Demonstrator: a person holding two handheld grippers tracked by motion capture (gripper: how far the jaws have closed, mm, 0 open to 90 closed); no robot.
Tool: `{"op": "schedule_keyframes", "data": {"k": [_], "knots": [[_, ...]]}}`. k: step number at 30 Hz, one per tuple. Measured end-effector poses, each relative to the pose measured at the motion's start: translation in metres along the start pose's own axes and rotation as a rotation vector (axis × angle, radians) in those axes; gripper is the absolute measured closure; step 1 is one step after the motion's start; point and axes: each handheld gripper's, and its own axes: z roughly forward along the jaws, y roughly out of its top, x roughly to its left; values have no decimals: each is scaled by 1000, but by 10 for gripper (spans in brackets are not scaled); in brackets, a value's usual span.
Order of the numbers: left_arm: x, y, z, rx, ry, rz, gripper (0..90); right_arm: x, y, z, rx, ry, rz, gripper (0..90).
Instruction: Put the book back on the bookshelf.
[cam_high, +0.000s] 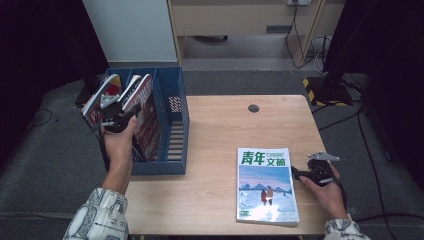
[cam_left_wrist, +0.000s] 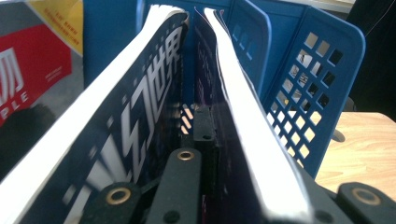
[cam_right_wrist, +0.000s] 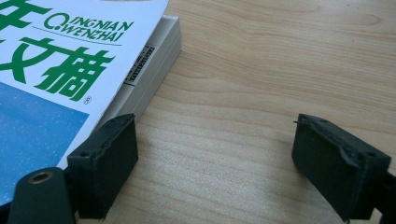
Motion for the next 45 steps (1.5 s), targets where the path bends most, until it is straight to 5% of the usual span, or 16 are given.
{"op": "schedule_keyframes", "data": {"k": [14, 22, 28, 31, 45], "knots": [[15, -10, -17, 2, -3, -2, 801, 0, 0, 0, -1, -2, -3, 145], [16, -13, -27, -10, -14, 19, 691, 0, 0, 0, 0, -2, -2, 145], [17, -24, -37, -7, -28, 24, 638, 0, 0, 0, 1, -3, -4, 145], [15, -32, -43, -3, -19, 71, 606, 0, 0, 0, 1, -3, -3, 145], [14, -62, -66, 9, -37, 77, 530, 1, 0, 0, 2, -5, 4, 145]]}}
